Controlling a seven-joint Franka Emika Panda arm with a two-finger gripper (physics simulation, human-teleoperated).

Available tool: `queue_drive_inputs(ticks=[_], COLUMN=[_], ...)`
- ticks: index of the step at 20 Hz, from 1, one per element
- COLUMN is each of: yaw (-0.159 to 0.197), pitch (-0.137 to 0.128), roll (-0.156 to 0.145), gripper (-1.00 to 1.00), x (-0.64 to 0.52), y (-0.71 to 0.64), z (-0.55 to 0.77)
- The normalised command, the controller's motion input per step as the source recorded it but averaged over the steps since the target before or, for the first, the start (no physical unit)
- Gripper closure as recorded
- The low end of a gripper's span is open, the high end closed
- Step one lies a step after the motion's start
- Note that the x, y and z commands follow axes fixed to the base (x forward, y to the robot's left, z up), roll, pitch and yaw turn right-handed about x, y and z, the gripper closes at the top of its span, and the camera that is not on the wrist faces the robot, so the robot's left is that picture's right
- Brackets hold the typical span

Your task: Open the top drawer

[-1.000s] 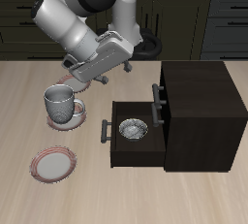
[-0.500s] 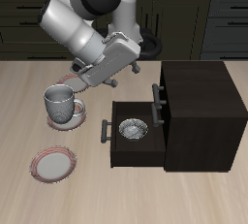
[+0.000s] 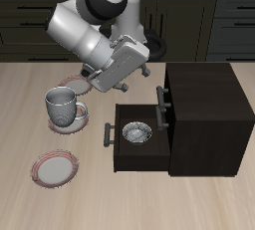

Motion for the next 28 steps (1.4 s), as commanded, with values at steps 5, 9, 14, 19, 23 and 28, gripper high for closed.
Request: queue_drive_inputs(ticks=[5,9,14,19,23,28], yaw=[-0.002,0.016,0.002,-0.001,-0.001,-0.014], pitch=[-0.029,-0.021,-0.013,-0.01,0.001,0.006], roll=[0.01,0.03,-0.005,0.009,-0.008,0.011], gripper=[-1.0,-1.0,-1.0,-1.0,-1.0,-1.0], x=[0.02,0.02,0.08,0.03,0.06,0.03], y=[-0.02,0.05,0.07,0.1,0.09,0.09], z=[0.11,0.12,0.07,0.02,-0.04,-0.08])
